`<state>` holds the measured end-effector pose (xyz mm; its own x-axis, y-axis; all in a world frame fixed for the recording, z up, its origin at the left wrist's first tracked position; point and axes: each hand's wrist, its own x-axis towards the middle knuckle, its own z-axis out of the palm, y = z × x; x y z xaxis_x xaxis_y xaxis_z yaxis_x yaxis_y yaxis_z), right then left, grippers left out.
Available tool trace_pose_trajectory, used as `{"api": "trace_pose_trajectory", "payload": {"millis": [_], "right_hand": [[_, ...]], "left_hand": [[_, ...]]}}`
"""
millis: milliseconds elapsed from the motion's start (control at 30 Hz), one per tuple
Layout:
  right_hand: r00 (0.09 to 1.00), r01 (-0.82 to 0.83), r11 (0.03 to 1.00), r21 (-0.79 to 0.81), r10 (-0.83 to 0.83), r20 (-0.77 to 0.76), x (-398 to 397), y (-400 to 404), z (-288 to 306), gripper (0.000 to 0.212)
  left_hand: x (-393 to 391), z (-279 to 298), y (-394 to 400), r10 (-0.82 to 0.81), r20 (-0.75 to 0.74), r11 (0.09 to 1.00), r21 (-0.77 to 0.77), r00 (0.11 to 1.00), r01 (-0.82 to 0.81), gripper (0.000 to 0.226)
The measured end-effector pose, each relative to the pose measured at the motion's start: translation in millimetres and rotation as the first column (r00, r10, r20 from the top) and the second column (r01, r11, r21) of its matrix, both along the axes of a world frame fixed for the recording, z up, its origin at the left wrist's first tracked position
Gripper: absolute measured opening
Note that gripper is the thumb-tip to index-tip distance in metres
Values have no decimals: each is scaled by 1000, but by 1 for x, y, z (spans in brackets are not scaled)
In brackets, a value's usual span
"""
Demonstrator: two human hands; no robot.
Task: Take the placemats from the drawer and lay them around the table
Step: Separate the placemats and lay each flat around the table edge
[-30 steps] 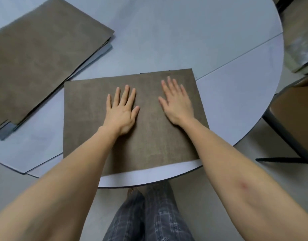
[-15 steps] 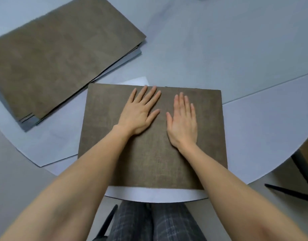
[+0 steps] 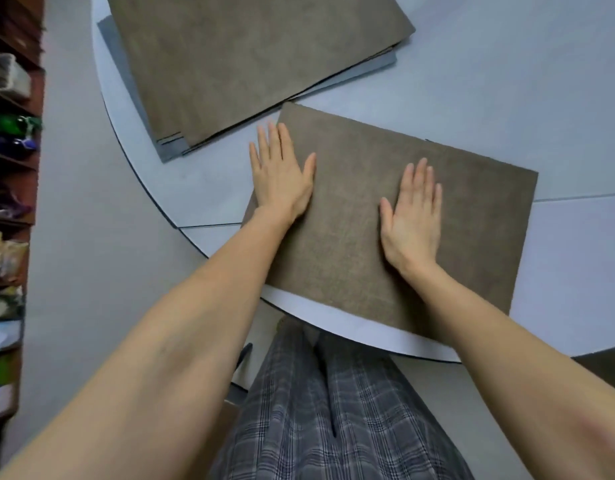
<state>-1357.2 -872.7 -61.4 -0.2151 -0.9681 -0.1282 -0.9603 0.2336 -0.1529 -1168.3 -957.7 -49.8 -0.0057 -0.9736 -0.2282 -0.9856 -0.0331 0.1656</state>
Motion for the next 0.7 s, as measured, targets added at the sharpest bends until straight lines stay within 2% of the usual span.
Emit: {"api": "trace_pose_trajectory", "payload": {"millis": [100,133,200,400,533,600,700], "right_hand": [[982,-186,983,-6,186,17,31,18,-8,65],[981,-193,981,4,193,6,34,20,-11,65],[985,-174,985,13,174,-8,33,21,-13,65],[985,-172,984,53,173,-15,36,23,-11,63],[983,-184,976,115,184,10,35,24,-4,62],[973,-229,961,156,228,26,32,24,6,62],[956,-290,938,192,291,22,25,19,24,58]], "left_hand": [[1,-6,65,-232,-21,972,-40,973,231,68],[8,-11,86,-307,-14,951,-40,952,306,67],[32,-18,106,-355,2,934,-36,935,355,67],[103,-14,105,-222,107,975,43,969,218,64],[110,1,99,-267,213,961,134,940,243,62],[107,13,90,-178,145,979,127,973,160,56],[101,39,62,51,-20,987,151,998,-47,36]]}}
